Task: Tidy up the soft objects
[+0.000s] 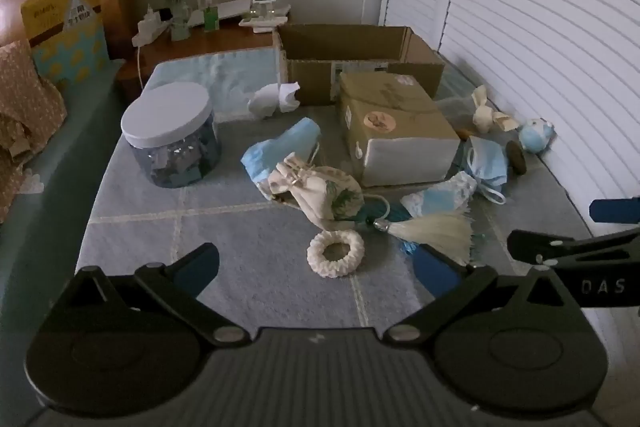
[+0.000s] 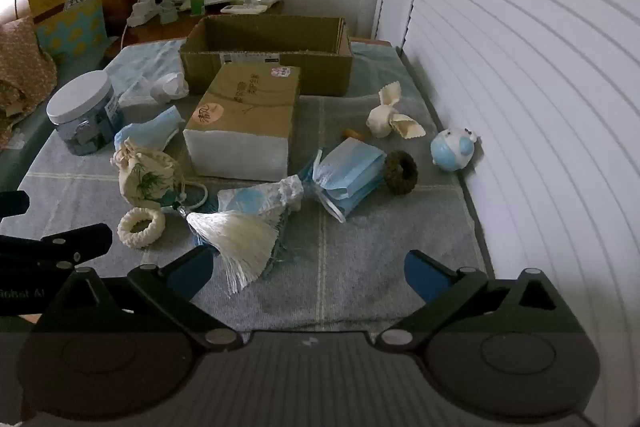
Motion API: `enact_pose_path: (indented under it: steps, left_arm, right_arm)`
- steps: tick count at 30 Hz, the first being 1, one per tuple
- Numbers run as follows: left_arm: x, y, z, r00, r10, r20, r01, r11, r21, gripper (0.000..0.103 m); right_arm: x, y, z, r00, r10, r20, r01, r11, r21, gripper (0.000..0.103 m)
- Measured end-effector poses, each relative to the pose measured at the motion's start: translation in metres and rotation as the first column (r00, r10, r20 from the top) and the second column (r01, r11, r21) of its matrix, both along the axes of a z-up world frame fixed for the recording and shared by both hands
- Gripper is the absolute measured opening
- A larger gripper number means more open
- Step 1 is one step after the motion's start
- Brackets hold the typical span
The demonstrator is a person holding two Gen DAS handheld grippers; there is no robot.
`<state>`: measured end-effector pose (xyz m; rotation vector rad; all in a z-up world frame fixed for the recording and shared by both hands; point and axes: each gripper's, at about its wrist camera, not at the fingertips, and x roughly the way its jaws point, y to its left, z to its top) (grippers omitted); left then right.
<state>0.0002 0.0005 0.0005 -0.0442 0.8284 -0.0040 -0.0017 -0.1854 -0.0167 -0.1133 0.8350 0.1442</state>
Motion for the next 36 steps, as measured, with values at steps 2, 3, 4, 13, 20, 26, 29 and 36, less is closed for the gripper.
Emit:
enact_pose_path:
  steps: [2,3,4,13,20,26,29,36]
  left_arm:
    - [-0.0003,-0.0005,0.0005,1.0,-0.002,0.004,0.002,1.0,0.004,0.102]
    - [-0.0005,-0.0009,0.0008,1.0,-0.004,0.004,0.004,1.0,0.006,0.102]
    - [-0.0028,-0.001,-0.0019,1.0,-0.003,0.003,0.003,1.0,0.006,0.102]
    - [-0.0011,0.0,-0.0038,1.0,-0.002,-0.008,0.002,1.0,0.004,0.102]
    - [-0.0039,-0.0034,-0.0014,1.0,0.005,-0.009,-0.005,1.0,0.019,0.102]
    - [-0.0037,-0.0026,-0.0001,1.0,0.01,-0.011,-0.009,1.0,0.02,0.102]
    - [-0.0044,-0.0016,0.0006,1.0,0.011,-0.008,-0.01,1.0,0.021,0.102]
    - [-0.0042,-0.003,0.0009,1.0,0.006,-0.01,-0.005,1.0,0.022,0.102]
  right_arm:
    - [0.0005,0.0001,-0.0002,1.0,-0.002,-0.007,0.002,1.0,-0.004,0.103]
    - [-0.0002,0.0005,0.0,1.0,-0.001,0.002,0.001,1.0,-0.008,0.103]
    - [-0.0003,0.0003,-0.0001,1.0,-0.002,0.002,0.002,1.0,-0.007,0.103]
    - [-0.0014,-0.0012,0.0002,1.0,-0.004,-0.003,0.004,1.0,-0.01,0.103]
    - [-0.0019,-0.0017,0.0004,1.0,-0.005,0.001,0.005,1.0,-0.015,0.103]
    - [-0.0027,-0.0019,0.0008,1.0,-0.004,0.004,0.004,1.0,-0.015,0.103]
    - [-0.0028,-0.0023,0.0016,1.0,-0.004,0.005,0.004,1.0,-0.013,0.103]
    - [-0.0033,-0.0024,0.0026,1.0,-0.005,0.007,0.005,1.0,-0.015,0.103]
